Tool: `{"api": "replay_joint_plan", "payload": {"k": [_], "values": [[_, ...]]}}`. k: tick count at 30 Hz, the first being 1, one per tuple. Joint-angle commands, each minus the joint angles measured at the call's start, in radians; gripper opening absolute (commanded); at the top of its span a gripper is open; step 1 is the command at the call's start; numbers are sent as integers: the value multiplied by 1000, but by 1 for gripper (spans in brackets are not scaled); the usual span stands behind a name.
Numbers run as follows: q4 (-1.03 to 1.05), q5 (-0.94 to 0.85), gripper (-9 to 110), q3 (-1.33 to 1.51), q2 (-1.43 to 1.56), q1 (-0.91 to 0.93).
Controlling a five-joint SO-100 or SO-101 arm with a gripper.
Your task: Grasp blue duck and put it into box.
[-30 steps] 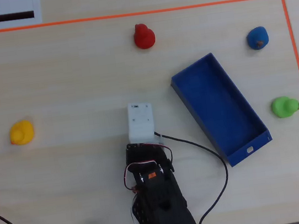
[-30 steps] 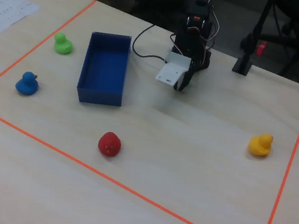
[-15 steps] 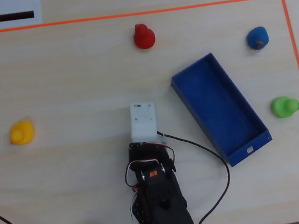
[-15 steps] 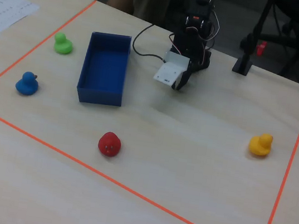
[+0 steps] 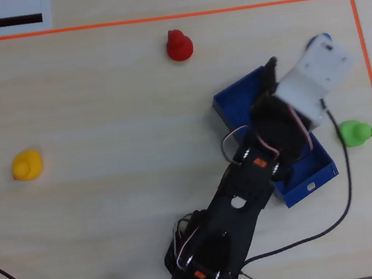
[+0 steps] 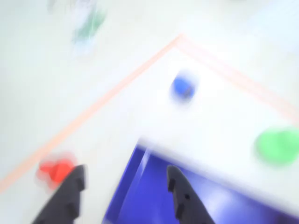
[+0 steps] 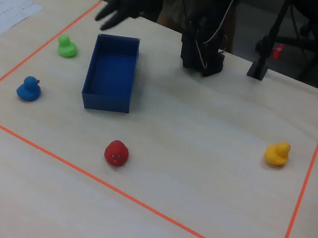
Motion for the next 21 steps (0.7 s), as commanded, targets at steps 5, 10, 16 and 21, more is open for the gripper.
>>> {"api": "replay_joint_plan", "payload": {"k": [5, 10, 16, 21], "values": [[-314, -23, 32, -328, -367, 183], [-437, -26, 32, -380, -574, 222], [-597, -94, 33, -310, -742, 186], [-557, -69, 34, -353, -807, 135]]}}
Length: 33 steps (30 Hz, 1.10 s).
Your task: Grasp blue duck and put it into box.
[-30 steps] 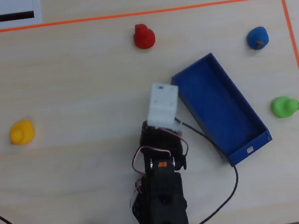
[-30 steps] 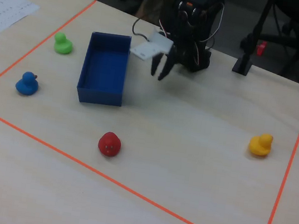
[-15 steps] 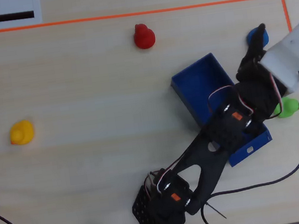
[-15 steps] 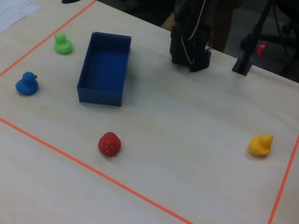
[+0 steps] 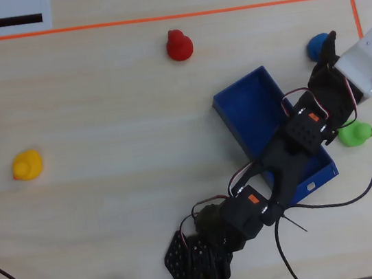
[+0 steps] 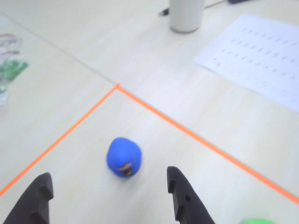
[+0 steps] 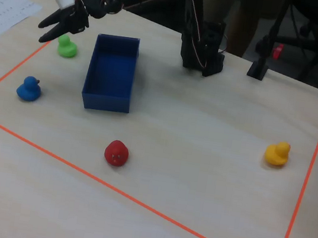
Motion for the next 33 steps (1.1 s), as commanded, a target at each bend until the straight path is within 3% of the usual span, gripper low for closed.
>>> {"api": "replay_joint_plan", "payload": {"k": [1, 16, 33], "values": [[-8, 9, 34, -61, -20, -43], [54, -14, 34, -479, -325, -54], [-285, -100, 34, -502, -563, -60]]}}
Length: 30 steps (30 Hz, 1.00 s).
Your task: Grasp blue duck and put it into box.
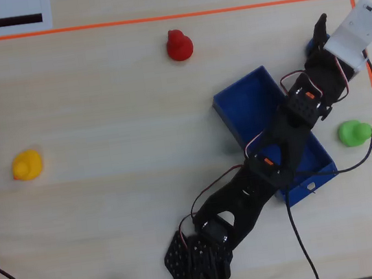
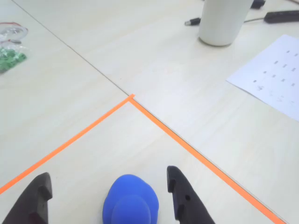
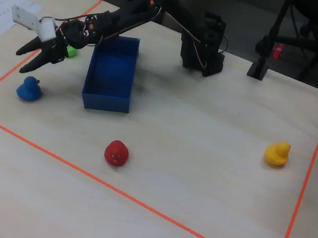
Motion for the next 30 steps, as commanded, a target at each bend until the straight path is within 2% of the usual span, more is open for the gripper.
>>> {"api": "replay_joint_plan", "payload": {"k": [1, 9, 30], "values": [[-54, -8, 34, -48, 0, -8], [-152, -58, 34, 14, -69, -26], [-121, -84, 33, -167, -279, -35]]}}
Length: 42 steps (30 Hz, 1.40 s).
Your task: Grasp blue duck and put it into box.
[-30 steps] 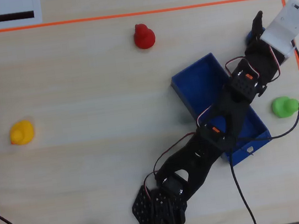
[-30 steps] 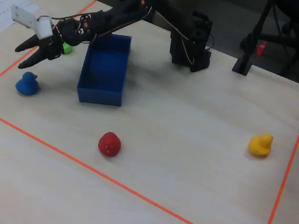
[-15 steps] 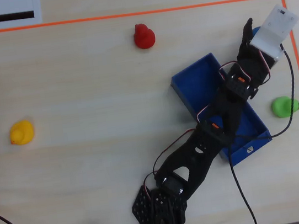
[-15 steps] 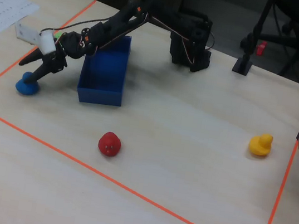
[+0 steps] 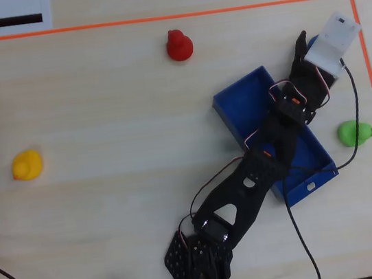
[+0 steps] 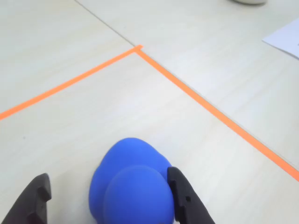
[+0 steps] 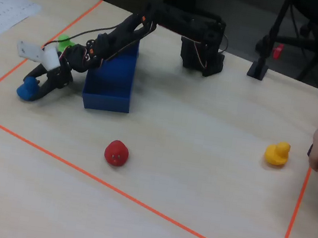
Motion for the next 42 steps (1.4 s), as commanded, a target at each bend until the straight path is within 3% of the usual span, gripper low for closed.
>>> {"api": "replay_joint_plan", "payload": {"k": [1, 2, 5, 17, 25, 29, 32, 38, 42], "values": [[0, -9, 32, -77, 2, -6], [5, -12, 28, -83, -6, -5], [26, -15, 0, -86, -12, 5], [130, 118, 0, -95, 71, 26], [723, 420, 0, -52, 499, -25], [1052, 457, 0, 104, 810, -100], [1189, 469, 0, 273, 1039, -150], [1264, 443, 0, 601, 1382, -181], [1152, 359, 0, 746, 1457, -118]]}}
